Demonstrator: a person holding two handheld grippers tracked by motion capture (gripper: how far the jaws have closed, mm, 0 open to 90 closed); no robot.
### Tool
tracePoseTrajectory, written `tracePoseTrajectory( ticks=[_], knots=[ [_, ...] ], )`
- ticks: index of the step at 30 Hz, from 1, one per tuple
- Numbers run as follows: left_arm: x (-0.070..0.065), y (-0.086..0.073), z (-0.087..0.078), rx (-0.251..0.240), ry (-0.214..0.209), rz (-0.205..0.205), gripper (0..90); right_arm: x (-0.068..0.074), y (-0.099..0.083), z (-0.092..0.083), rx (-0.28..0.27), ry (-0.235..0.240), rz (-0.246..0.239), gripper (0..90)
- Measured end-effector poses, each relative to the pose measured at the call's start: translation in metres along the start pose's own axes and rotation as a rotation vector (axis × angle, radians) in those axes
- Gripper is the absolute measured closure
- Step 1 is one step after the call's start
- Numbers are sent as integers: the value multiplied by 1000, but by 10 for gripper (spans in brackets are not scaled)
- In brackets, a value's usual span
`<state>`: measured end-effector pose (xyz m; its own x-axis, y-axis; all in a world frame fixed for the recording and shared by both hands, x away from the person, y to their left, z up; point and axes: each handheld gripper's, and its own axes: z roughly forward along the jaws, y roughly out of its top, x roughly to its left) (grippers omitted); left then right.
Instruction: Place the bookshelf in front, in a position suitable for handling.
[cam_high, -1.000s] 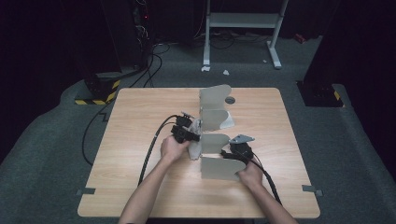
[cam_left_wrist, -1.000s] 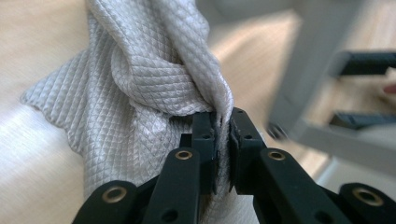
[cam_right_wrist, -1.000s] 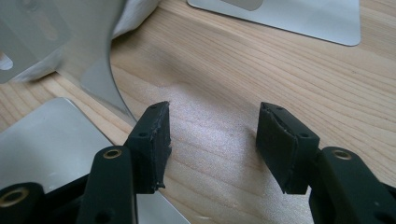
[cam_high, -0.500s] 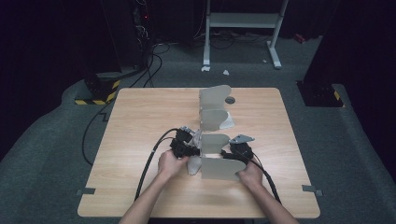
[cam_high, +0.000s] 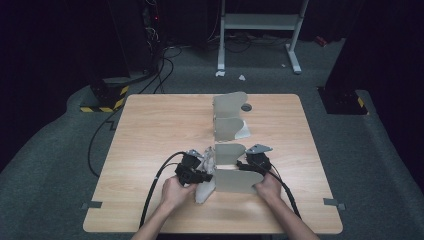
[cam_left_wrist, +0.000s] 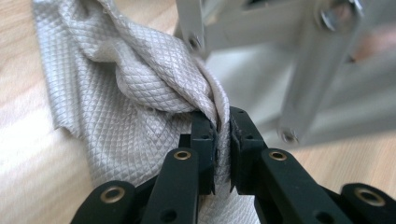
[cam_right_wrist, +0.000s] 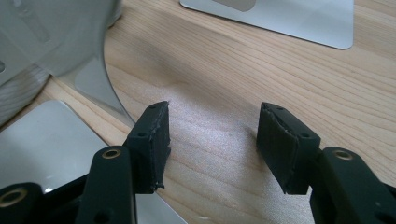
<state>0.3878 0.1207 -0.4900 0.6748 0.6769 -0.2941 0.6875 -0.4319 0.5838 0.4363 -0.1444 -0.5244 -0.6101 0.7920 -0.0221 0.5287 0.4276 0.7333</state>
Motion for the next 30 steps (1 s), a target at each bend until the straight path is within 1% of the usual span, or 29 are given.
tracePoseTrajectory(
  ticks=[2,3,4,6,10,15,17,18,21,23,26,27,28,30],
  knots=[
    [1,-6,-5,-7,35,-4,811,0,0,0,0,0,0,445],
    [3,-9,-8,-9,55,-6,810,0,0,0,0,0,1,445],
    [6,-11,-12,-19,80,-16,810,0,0,0,0,0,0,445],
    [15,-13,-21,-26,125,-33,808,0,0,0,0,0,1,445],
    [40,-20,-42,-52,206,-110,800,0,0,0,0,0,1,444],
    [69,-30,-63,-90,290,-199,797,0,0,0,-1,1,1,444],
    [79,-33,-70,-100,321,-225,793,0,0,0,0,1,2,444],
    [83,-34,-72,-97,340,-233,791,0,0,0,0,0,3,444],
    [97,-35,-80,-102,375,-268,787,0,0,0,0,1,2,444],
    [103,-36,-82,-103,381,-291,776,0,0,0,0,1,2,444],
    [106,-38,-81,-90,392,-302,729,0,0,0,0,1,2,444],
    [106,-38,-81,-90,392,-302,690,0,0,0,0,1,2,444],
    [105,-38,-81,-93,394,-307,690,0,0,0,0,1,2,444],
    [104,-38,-82,-98,402,-316,612,0,0,0,-1,1,2,443]
  ],
)
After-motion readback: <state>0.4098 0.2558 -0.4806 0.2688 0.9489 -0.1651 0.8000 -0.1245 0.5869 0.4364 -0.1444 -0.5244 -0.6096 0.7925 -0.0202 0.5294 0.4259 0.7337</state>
